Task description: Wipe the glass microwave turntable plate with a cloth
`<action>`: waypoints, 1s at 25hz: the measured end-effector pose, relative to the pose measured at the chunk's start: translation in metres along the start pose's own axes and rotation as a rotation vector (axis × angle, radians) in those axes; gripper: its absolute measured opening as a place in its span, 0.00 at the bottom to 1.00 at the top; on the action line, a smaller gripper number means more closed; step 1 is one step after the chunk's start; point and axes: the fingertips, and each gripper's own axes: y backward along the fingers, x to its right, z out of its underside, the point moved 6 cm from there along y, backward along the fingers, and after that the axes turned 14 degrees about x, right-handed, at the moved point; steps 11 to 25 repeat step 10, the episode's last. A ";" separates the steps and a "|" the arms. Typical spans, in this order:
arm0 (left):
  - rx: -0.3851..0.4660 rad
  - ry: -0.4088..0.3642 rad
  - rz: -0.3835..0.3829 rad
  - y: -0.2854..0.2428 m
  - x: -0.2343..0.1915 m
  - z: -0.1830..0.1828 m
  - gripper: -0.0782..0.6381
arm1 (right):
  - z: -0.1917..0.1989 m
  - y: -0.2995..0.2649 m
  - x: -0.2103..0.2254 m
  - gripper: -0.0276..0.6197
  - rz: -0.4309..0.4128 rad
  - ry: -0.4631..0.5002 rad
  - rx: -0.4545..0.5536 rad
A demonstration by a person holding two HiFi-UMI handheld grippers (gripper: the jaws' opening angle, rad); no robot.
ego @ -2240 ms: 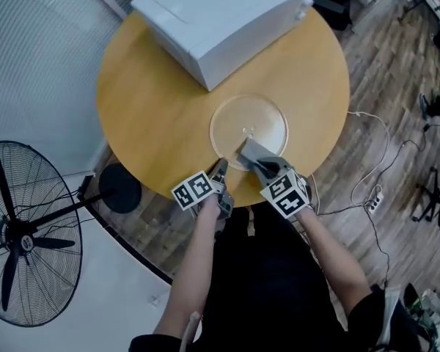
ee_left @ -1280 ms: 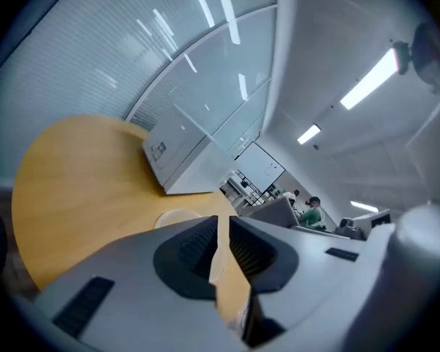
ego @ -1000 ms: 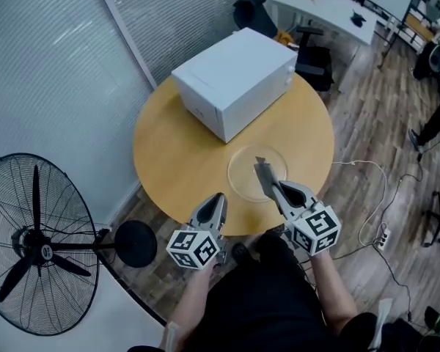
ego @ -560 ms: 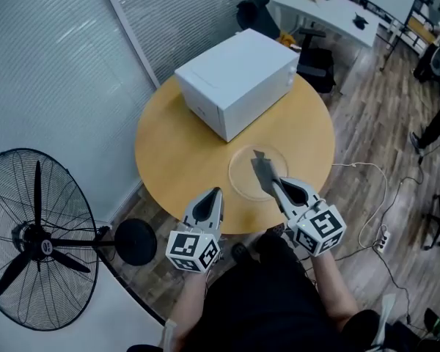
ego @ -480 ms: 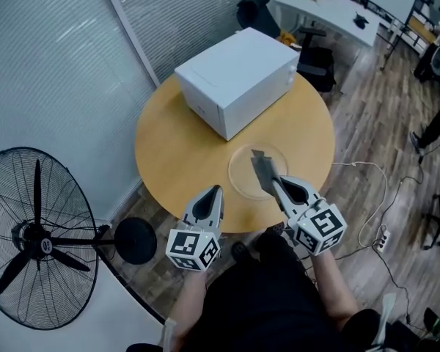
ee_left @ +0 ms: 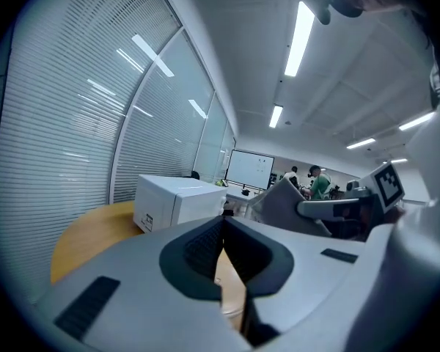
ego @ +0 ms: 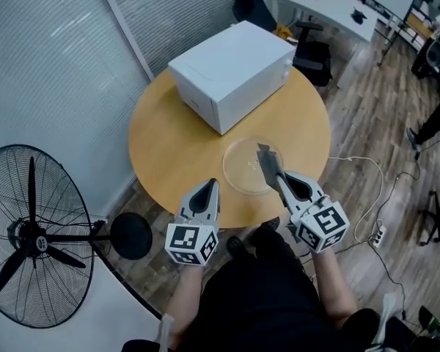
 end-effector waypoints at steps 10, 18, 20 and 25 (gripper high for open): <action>-0.029 -0.063 0.003 -0.008 0.011 0.000 0.10 | 0.003 0.014 0.012 0.07 0.017 0.013 -0.002; -0.029 -0.063 0.003 -0.008 0.011 0.000 0.10 | 0.003 0.014 0.012 0.07 0.017 0.013 -0.002; -0.029 -0.063 0.003 -0.008 0.011 0.000 0.10 | 0.003 0.014 0.012 0.07 0.017 0.013 -0.002; -0.029 -0.063 0.003 -0.008 0.011 0.000 0.10 | 0.003 0.014 0.012 0.07 0.017 0.013 -0.002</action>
